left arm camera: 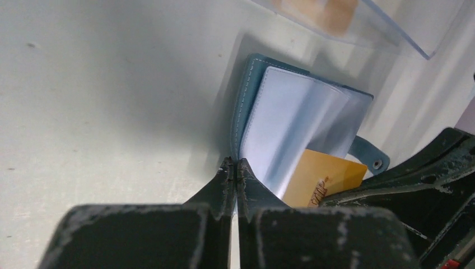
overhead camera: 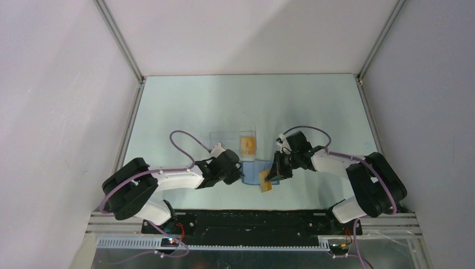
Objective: Put the credit cards into the card holder
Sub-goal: Turn over the card slot in the card holder.
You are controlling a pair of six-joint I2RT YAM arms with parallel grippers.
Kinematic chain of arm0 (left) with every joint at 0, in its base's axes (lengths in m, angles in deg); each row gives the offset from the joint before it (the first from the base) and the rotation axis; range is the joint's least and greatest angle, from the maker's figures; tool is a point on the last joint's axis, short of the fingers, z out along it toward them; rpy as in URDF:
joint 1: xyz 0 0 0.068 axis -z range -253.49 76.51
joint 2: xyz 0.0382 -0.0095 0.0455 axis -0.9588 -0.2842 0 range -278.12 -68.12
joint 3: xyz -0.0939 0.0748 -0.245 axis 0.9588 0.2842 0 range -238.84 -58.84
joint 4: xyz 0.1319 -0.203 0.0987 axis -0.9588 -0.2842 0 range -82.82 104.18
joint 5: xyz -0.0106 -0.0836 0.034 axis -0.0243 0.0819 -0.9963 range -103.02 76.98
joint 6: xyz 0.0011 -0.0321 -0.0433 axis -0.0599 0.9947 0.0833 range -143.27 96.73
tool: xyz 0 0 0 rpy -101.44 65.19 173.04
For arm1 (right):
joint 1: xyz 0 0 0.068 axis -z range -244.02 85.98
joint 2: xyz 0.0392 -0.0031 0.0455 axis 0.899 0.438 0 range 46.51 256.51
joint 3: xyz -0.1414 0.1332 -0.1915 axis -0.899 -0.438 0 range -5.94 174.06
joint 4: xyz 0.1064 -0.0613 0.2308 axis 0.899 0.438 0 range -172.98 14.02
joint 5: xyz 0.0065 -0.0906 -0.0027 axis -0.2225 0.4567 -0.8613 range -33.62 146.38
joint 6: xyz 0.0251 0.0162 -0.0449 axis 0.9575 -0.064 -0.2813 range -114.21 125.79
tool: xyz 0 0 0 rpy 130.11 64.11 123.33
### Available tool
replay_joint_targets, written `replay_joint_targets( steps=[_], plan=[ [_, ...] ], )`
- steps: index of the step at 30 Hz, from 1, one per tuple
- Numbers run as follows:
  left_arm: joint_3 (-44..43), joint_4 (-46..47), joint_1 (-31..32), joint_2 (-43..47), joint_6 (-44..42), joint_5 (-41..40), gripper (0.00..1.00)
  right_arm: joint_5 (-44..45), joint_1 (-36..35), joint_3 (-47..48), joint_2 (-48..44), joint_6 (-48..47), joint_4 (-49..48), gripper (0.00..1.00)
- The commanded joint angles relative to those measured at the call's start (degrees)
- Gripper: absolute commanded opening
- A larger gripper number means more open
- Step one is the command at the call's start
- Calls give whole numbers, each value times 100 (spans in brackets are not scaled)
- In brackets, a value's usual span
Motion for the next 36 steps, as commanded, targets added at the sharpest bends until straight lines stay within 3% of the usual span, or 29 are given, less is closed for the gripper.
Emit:
replay_joint_targets(
  steps=[1,10,16,25,30,32,36],
  plan=[
    [-280,211,195,-160,-88,294,0,-394,-43,148,226,108,-655,0],
    [-253,215,208,-194,-76,303,0,-862,-135,407,350,203,-1046,0],
    [-247,211,208,-292,-69,359,0,-1168,-15,415,-82,255,-1306,0],
    [-295,211,207,-409,-115,411,0,-590,650,413,-1326,-65,-446,0],
    [-325,211,212,-438,-145,431,0,-375,989,411,-1570,-314,-17,0],
    [-340,211,212,-415,-166,441,5,-227,1029,394,-1545,-422,242,0],
    [-350,212,208,-315,-262,420,31,-104,985,251,-1323,-537,453,0]
  ],
)
